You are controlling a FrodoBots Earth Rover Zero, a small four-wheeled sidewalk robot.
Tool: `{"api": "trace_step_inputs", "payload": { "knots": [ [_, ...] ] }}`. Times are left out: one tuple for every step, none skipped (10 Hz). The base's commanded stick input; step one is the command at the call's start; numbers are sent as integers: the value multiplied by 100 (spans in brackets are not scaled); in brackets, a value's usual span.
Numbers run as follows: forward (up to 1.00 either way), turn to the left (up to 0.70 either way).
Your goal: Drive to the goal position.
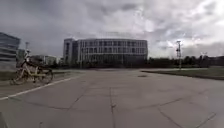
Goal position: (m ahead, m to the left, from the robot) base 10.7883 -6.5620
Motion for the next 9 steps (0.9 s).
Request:
{"api": "trace_step_inputs", "payload": {
  "knots": [
    [100,0],
    [100,0],
    [100,0],
    [100,0],
    [100,0],
    [100,0],
    [100,0],
    [100,0],
    [100,0]
  ]
}}
